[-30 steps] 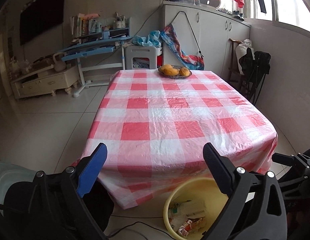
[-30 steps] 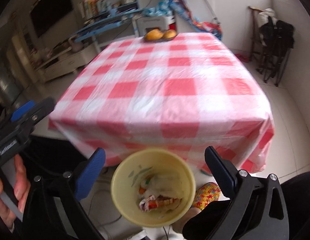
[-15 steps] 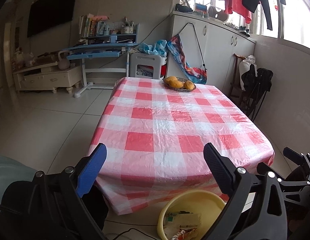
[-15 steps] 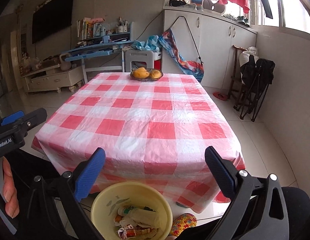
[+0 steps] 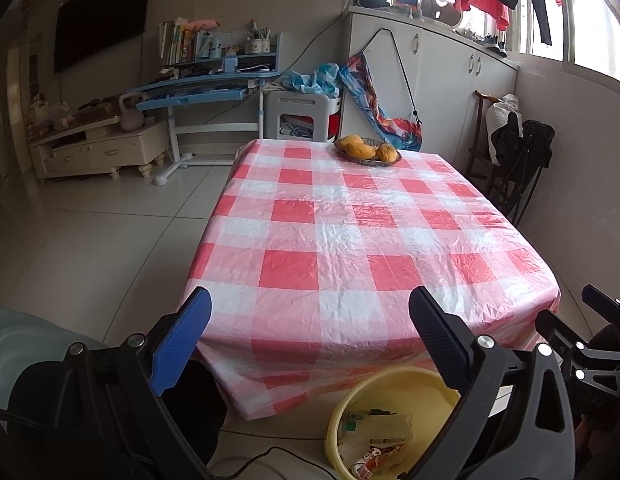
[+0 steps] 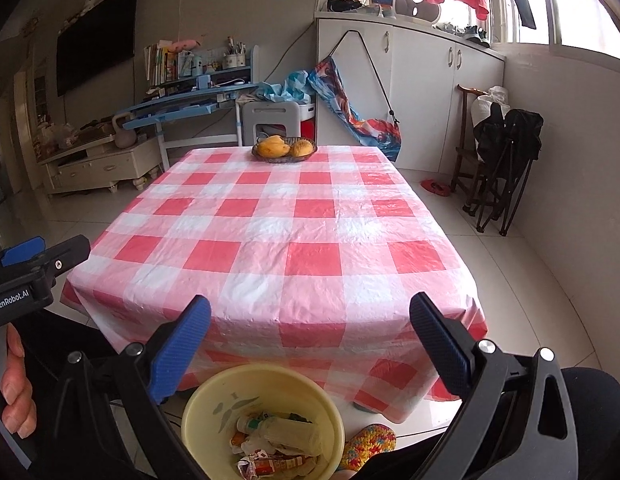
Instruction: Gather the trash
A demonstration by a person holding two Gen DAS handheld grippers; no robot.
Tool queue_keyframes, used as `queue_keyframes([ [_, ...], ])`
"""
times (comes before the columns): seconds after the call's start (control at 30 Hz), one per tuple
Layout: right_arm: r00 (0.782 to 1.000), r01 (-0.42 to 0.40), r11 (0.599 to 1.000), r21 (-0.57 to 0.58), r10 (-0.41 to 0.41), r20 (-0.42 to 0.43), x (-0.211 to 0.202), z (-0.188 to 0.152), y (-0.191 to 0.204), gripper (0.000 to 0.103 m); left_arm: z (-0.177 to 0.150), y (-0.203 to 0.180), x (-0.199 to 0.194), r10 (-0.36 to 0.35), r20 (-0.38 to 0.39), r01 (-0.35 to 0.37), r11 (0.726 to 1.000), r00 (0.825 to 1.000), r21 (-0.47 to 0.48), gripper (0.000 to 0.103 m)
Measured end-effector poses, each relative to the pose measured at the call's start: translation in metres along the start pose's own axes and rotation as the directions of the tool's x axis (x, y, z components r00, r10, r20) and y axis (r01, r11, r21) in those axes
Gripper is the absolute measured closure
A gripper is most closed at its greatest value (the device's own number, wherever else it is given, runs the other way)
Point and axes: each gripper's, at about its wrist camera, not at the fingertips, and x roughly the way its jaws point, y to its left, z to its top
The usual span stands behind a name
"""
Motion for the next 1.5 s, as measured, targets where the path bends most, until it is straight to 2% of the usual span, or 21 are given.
queue_keyframes([
  [0.2,1.0,-0.001,1.0,-0.007,0.001,-0.001,0.0,0.0,0.002,0.008,0.002,-0.001,-0.003,0.002,0.01,-0.002,1.0,1.0,0.005,0.007],
  [0.57,1.0,-0.003,1.0,-0.007,0.003,-0.003,0.0,0.0,0.003,0.008,0.002,0.005,0.001,0.03,-0.016,-0.03,0.999,0.999,-0.015,0.007],
  [1.5,1.0,-0.014,1.0,0.005,0.014,-0.018,0.004,-0.001,0.003,0.008,0.003,-0.006,-0.003,0.016,-0.011,-0.016,1.0,1.0,0.017,0.007],
])
